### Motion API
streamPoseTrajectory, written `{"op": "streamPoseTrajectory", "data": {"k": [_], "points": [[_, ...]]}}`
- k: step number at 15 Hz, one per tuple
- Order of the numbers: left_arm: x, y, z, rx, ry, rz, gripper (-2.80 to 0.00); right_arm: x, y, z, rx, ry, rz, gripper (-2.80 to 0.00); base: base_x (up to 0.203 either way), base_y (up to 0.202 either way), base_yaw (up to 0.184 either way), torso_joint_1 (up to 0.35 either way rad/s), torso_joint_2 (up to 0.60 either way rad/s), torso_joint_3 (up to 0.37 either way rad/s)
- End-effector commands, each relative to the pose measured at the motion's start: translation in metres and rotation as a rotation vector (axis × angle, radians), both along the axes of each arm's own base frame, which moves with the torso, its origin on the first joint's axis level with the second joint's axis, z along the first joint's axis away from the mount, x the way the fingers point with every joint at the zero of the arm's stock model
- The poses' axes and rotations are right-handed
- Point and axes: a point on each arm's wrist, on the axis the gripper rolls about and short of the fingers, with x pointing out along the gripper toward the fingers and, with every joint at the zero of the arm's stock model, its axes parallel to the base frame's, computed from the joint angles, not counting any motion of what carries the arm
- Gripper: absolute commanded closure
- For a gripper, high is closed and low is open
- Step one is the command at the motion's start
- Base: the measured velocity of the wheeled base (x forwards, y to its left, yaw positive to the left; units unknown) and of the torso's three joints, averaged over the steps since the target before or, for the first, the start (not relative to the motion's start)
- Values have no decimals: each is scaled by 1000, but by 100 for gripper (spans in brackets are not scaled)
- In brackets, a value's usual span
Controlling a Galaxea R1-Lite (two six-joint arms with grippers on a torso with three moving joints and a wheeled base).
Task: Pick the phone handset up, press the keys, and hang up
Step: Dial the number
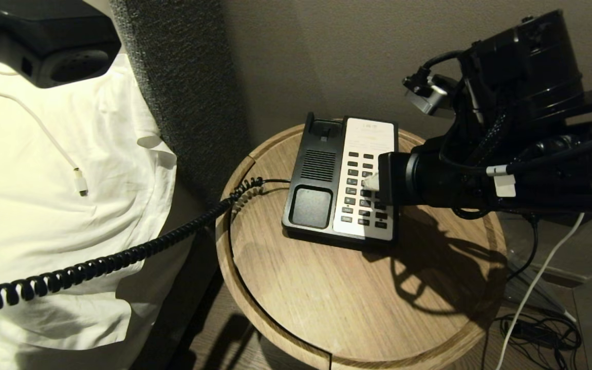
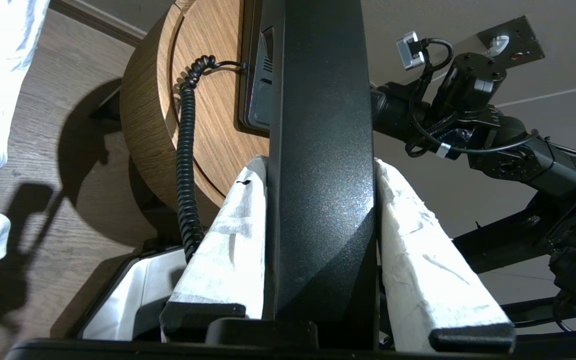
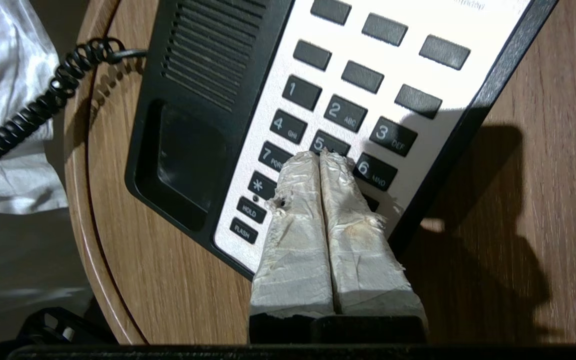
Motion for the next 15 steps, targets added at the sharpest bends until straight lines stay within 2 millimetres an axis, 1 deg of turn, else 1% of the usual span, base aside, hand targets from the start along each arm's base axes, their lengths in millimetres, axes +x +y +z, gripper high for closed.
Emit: {"op": "streamPoseTrajectory", "data": {"k": [1, 9, 15], "points": [[0, 0, -1, 2, 6, 2, 0, -2, -2, -2, -14, 13, -3, 0, 0, 0, 0, 0, 0, 0], [0, 1, -2, 3, 7, 2, 0, -2, 0, -5, -24, 26, 2, 0, 0, 0, 0, 0, 0, 0], [-1, 1, -2, 3, 7, 2, 0, -3, 2, -16, -57, 44, 5, 0, 0, 0, 0, 0, 0, 0]]}}
